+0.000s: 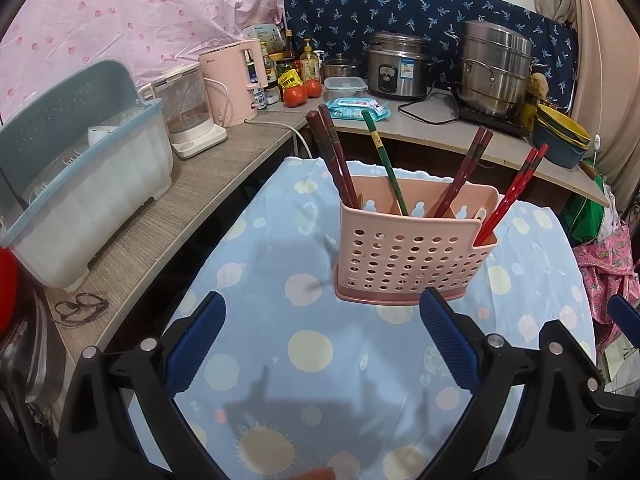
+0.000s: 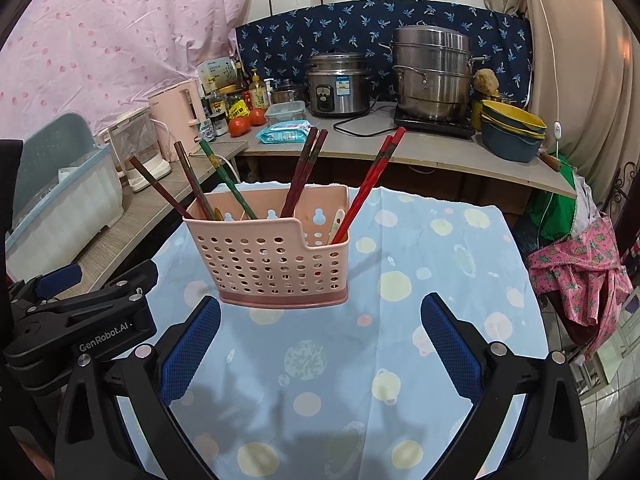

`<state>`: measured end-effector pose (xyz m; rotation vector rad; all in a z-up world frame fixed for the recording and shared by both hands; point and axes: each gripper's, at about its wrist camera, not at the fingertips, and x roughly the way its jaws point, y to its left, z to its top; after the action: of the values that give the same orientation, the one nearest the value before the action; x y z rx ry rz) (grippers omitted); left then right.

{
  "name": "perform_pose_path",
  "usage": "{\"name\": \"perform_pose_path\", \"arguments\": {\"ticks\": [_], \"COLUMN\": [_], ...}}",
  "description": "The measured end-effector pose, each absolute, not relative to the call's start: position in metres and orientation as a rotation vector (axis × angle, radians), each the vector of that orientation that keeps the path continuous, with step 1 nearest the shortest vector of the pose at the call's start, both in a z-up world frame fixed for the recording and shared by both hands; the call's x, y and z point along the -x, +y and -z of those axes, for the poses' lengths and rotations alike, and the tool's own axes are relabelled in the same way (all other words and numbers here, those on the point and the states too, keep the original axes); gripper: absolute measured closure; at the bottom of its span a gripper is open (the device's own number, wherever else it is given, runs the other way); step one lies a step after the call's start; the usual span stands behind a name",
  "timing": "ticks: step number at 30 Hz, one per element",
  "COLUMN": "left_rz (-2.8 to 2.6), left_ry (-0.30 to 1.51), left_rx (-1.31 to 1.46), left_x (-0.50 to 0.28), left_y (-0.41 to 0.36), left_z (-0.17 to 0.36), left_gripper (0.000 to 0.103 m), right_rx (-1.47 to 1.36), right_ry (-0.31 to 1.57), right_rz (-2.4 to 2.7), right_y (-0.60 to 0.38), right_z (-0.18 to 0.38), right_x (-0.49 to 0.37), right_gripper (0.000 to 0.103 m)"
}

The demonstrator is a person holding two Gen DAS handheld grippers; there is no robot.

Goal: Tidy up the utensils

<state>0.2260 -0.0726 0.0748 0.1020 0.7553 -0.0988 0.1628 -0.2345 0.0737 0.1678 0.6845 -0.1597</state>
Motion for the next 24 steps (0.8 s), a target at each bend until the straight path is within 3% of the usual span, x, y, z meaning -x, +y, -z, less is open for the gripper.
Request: {"name": "perform_pose_path", "arguments": {"ticks": [24], "left_rz": [0.088], "left_ry": [0.767], "left_rx": [-0.099], "left_x": [-0.2270], "left_y": [-0.0707], "left_z": [-0.0680], "left_gripper": [0.010], "right_rx": [-0.171], "right_ry": [0.690], "right_rz": [0.164], "right_y": [-0.2372], "right_z": [-0.0705], "right_x": [-0.1619], "right_gripper": [0.006]}}
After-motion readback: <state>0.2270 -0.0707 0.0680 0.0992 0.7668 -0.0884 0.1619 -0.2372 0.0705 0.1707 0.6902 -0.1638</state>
